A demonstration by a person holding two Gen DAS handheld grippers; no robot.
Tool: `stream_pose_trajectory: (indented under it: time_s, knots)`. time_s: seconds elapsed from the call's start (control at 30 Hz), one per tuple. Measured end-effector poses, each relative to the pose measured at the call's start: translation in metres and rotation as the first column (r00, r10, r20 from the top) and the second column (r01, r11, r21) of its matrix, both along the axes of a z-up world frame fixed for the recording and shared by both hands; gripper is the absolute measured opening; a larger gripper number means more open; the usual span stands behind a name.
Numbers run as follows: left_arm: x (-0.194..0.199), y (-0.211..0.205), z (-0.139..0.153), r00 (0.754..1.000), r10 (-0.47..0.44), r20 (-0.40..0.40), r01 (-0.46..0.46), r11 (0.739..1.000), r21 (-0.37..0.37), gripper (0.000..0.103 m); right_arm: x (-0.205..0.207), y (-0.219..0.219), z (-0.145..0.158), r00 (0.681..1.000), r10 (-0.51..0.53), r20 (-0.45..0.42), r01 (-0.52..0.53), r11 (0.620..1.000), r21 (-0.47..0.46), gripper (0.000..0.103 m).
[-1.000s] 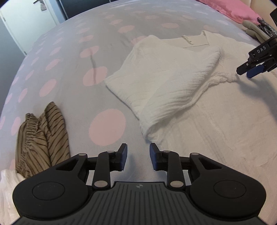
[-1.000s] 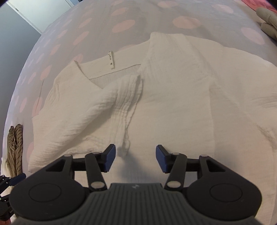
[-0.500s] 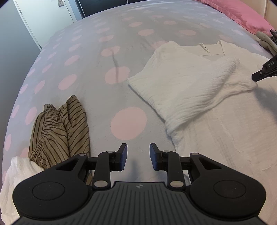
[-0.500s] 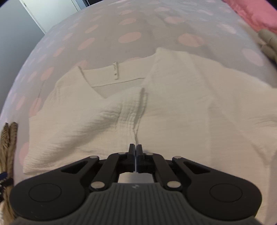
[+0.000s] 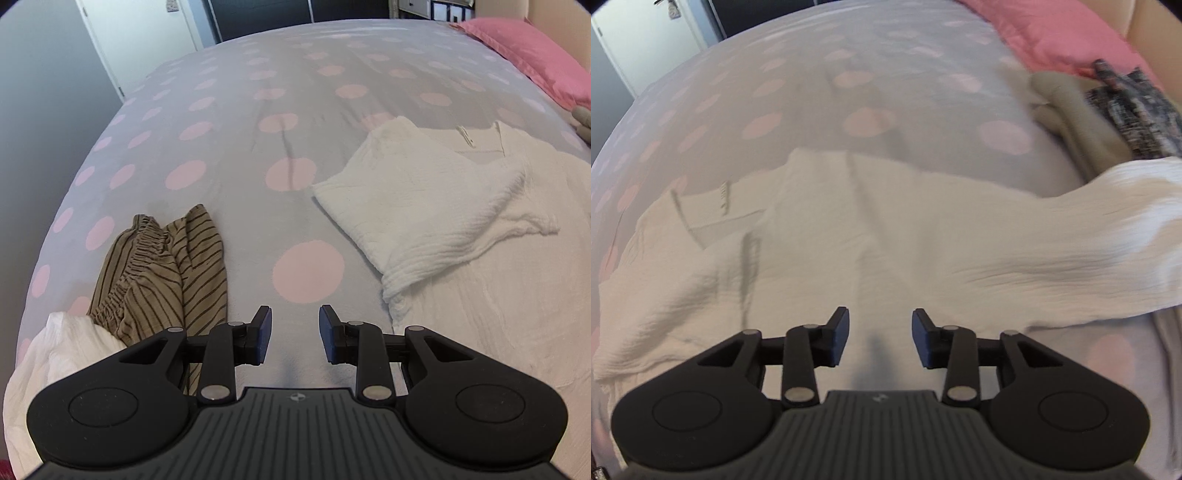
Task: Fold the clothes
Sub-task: 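Release the folded side and smooth the other sleeve with the right gripper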
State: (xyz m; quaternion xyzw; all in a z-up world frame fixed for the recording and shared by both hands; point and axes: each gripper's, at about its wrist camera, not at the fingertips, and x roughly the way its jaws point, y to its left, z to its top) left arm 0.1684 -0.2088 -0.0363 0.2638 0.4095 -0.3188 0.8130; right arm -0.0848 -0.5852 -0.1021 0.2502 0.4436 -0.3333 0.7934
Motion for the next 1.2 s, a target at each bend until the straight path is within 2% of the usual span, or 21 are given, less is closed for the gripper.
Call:
stream_pose_trajectory:
  time_s: [0.2, 0.33, 0.47, 0.7, 0.8, 0.93, 1.03, 1.2]
  knots:
    - [-0.007, 0.001, 0.008, 1.0, 0.01, 0.02, -0.01, 1.0, -0.006, 0.026, -0.054, -0.032, 0.021, 0.996, -0.076, -0.041, 0.071, 0.99, -0.126, 0.047]
    - [-0.013, -0.001, 0.015, 0.999, 0.015, 0.03, -0.015, 1.0, -0.01, 0.026, -0.091, -0.055, 0.026, 0.989, -0.144, -0.043, 0.138, 0.982, -0.131, 0.047]
    - [-0.017, -0.002, 0.025, 0.999, 0.025, 0.034, -0.023, 0.999, -0.034, 0.026, -0.129, -0.071, 0.039, 0.982, -0.185, 0.021, 0.186, 0.974, -0.125, 0.044]
    - [-0.015, 0.003, 0.036, 0.996, 0.078, 0.03, -0.077, 0.995, -0.057, 0.026, -0.179, -0.105, 0.058, 0.972, -0.237, -0.002, 0.228, 0.939, -0.259, 0.046]
    - [-0.015, 0.005, 0.037, 0.995, 0.095, 0.034, -0.094, 0.995, -0.042, 0.026, -0.21, -0.128, 0.053, 0.942, -0.334, -0.013, 0.318, 0.907, -0.278, 0.046]
    - [-0.015, 0.005, 0.037, 0.993, 0.116, 0.033, -0.115, 0.993, -0.021, 0.026, -0.24, -0.15, 0.032, 0.891, -0.453, -0.016, 0.445, 0.882, -0.155, 0.051]
    - [-0.015, 0.002, 0.036, 0.991, 0.127, 0.03, -0.127, 0.992, -0.006, 0.026, -0.244, -0.153, 0.018, 0.886, -0.461, -0.052, 0.451, 0.882, -0.137, 0.056]
    - [-0.016, -0.004, 0.031, 0.992, 0.124, 0.032, -0.125, 0.992, 0.02, 0.026, -0.228, -0.148, 0.005, 0.911, -0.401, -0.098, 0.379, 0.907, -0.183, 0.063]
